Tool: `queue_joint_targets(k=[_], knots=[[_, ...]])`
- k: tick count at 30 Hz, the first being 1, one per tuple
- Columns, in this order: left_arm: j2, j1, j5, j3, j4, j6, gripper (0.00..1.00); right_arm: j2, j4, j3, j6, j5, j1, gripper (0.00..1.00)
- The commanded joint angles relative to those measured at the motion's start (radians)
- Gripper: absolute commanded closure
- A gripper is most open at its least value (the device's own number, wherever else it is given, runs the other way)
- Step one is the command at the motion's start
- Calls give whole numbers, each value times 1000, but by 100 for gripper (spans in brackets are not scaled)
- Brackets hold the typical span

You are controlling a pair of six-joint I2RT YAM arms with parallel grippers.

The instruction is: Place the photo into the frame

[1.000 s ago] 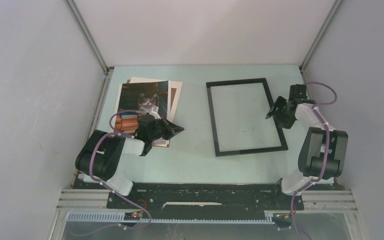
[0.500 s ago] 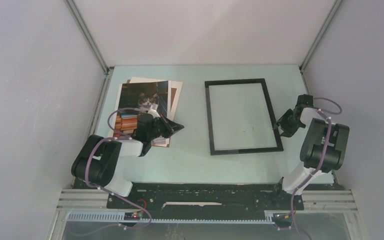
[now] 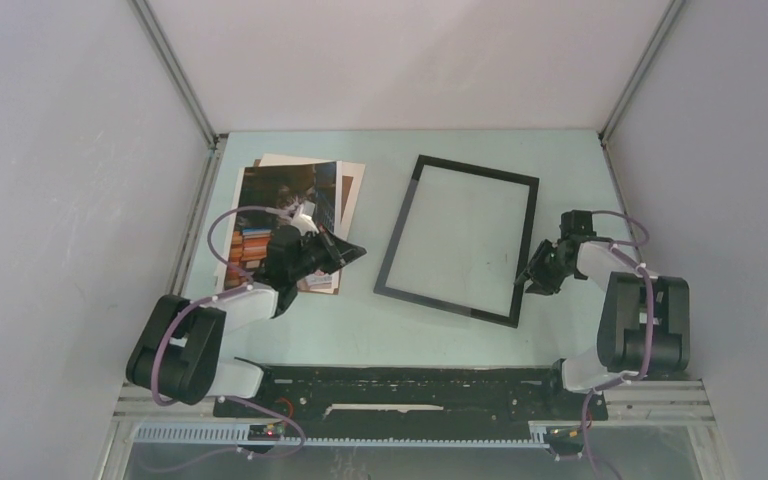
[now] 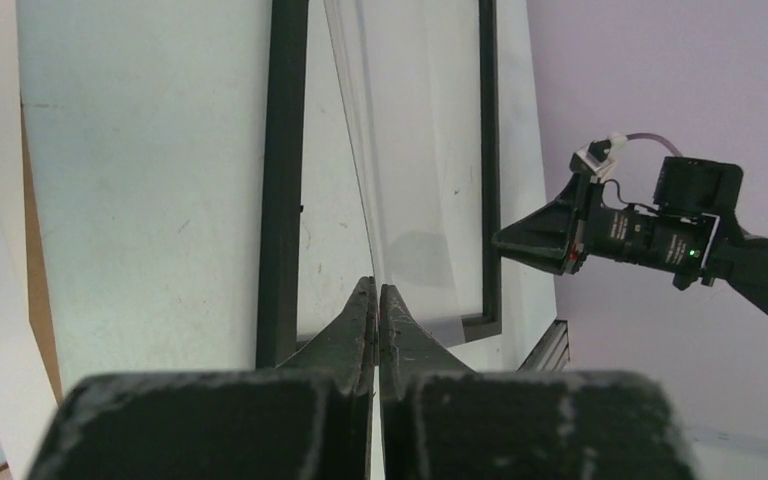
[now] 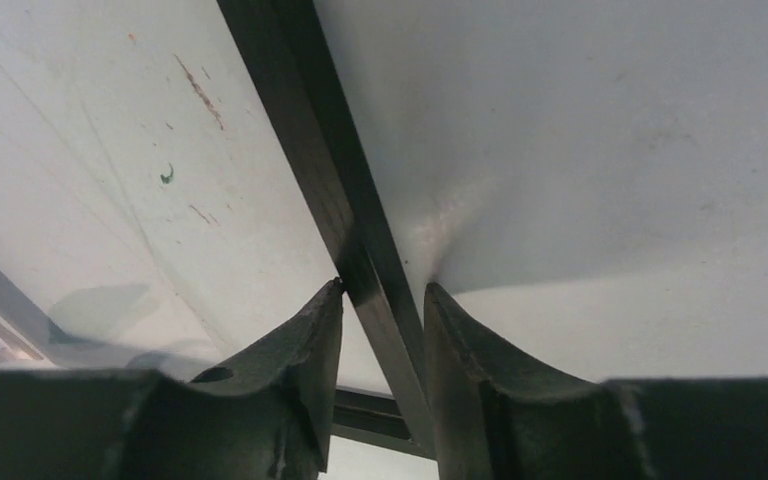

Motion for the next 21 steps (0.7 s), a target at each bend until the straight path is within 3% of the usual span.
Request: queue_joint_targets(k=[1, 4, 8, 13, 16, 21], knots=[[32, -10, 77, 53, -2, 58, 100, -52, -17, 22, -48, 79, -1, 49], [31, -17, 81, 83, 8, 94, 100, -138, -13, 33, -49, 91, 30, 30], [11, -42, 63, 136, -52, 213, 100, -213, 47, 33, -60, -64, 47, 21], [16, -68, 97, 187, -40, 310, 100, -172, 101, 39, -28, -278, 30, 22], [40, -96, 98, 237, -37, 380, 100, -151, 114, 39, -17, -279, 15, 23], [128, -110, 130, 316, 26, 364, 100, -116, 118, 39, 4, -193, -55, 28]])
